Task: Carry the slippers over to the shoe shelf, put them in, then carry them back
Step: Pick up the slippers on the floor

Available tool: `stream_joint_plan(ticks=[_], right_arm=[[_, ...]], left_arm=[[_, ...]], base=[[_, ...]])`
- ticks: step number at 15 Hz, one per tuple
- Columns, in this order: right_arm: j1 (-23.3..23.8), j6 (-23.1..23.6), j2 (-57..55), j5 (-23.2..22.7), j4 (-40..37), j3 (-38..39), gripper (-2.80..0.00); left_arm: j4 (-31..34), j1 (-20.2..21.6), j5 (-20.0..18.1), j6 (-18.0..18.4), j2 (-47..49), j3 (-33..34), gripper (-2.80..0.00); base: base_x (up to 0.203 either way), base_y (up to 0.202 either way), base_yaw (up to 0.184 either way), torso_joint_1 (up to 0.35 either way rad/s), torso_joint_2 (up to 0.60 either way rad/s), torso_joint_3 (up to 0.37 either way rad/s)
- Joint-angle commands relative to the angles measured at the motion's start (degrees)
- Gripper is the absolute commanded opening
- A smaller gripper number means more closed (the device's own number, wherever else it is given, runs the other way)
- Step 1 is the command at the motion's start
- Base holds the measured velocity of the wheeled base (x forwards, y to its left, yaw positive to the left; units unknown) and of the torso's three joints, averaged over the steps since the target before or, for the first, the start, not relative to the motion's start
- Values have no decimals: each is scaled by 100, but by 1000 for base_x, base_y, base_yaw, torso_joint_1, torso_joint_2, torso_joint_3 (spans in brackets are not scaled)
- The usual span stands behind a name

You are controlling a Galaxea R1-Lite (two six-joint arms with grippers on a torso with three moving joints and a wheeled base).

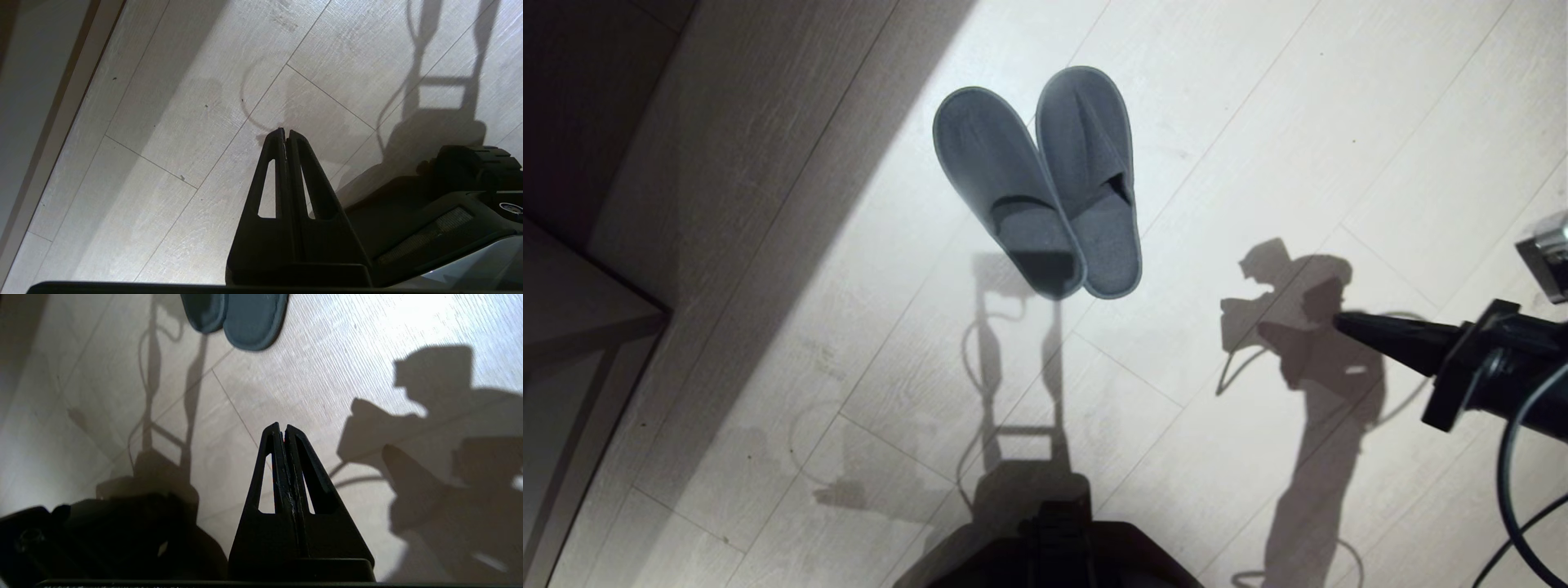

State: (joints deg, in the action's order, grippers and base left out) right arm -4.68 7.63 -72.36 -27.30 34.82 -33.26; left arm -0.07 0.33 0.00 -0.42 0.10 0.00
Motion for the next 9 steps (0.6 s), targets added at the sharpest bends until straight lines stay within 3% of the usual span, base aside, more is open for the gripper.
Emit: stream_joint_plan(ticks=[1, 6, 9], right_arm=[[-278, -76, -1145, -28, 452, -405, -280], [-1004, -512, -2438, 105, 1045, -2150, -280], [-1495, -702, -2849, 119, 1066, -2655, -280]], left_arm=[[7, 2, 0, -2, -1, 0, -280], [1, 8, 0, -2, -1, 0, -280], [-2, 3, 0, -2, -1, 0, -280]], base=[[0, 0, 0, 0, 0, 0], [0, 0, 0, 0, 0, 0], [0, 0, 0, 0, 0, 0]])
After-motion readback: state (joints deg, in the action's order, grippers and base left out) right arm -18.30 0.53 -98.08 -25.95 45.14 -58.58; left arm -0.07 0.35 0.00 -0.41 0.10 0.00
